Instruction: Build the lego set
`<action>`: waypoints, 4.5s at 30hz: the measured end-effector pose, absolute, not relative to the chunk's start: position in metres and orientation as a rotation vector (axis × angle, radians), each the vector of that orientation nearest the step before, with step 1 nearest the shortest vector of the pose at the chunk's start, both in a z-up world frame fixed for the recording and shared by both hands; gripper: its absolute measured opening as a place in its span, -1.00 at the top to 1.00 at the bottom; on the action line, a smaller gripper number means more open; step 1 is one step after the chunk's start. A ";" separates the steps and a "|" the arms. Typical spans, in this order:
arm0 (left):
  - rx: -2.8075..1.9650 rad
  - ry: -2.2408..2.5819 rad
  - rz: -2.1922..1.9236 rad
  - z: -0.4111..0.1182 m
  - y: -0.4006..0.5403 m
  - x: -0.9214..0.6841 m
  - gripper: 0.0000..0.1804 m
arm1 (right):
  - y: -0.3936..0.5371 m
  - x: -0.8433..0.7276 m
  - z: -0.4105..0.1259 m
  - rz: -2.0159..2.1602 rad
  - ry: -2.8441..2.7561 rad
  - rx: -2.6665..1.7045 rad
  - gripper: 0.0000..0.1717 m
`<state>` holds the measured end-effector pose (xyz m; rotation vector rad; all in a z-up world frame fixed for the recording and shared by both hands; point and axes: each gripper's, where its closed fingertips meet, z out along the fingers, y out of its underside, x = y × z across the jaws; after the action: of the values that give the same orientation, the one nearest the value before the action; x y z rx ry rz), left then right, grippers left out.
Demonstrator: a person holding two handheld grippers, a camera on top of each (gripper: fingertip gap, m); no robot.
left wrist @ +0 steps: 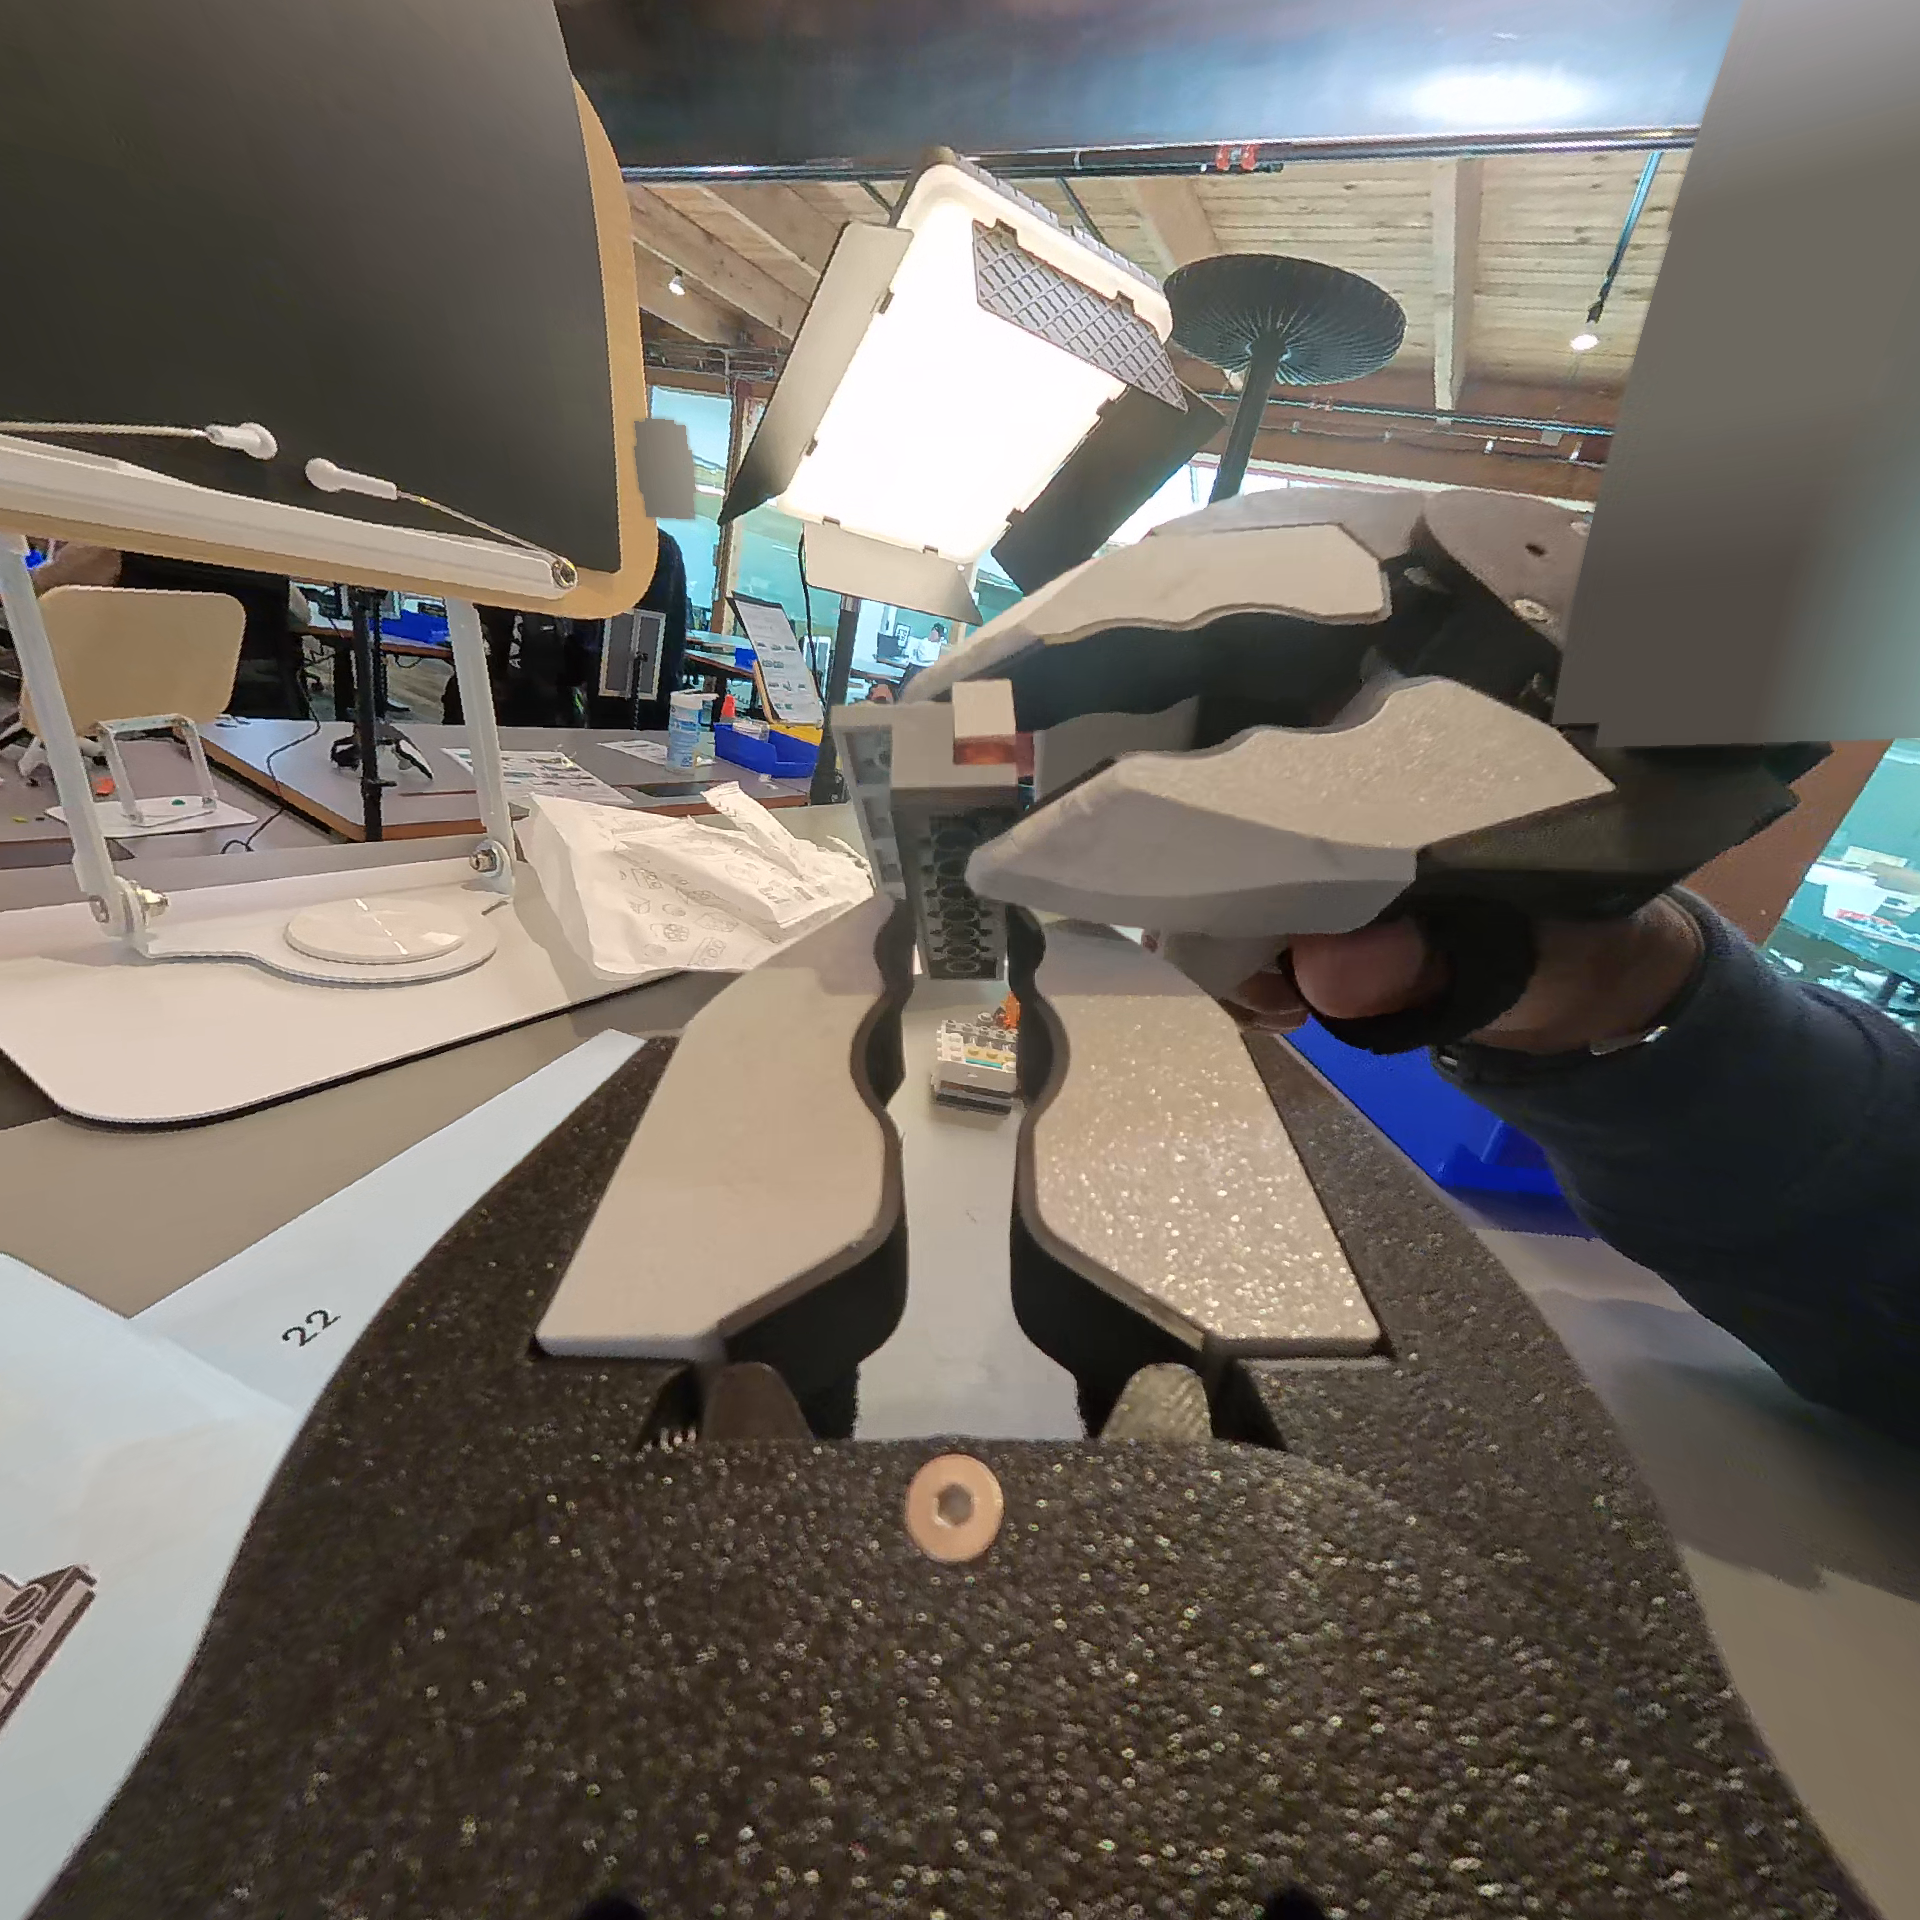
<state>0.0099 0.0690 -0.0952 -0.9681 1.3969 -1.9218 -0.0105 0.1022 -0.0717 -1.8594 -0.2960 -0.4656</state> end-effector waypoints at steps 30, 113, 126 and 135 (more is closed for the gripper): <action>-0.959 1.374 -1.724 -0.096 0.079 0.013 0.73 | 0.107 -0.014 -0.072 -0.478 -0.302 -1.752 0.74; -0.981 1.337 -1.244 -0.104 0.100 0.020 0.74 | 0.110 -0.005 -0.068 -0.710 -0.201 -1.708 0.75; -0.991 1.311 -1.266 -0.102 0.105 0.018 0.74 | 0.112 -0.002 -0.067 -0.643 -0.094 -1.698 0.54; -0.964 1.323 -1.256 -0.101 0.102 0.017 0.74 | 0.112 -0.007 -0.068 -0.680 -0.160 -1.683 0.74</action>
<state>0.0173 0.1016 -0.1007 -0.9637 1.3230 -1.2559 -0.0073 0.1119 -0.0680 -1.6828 -0.1601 -0.6803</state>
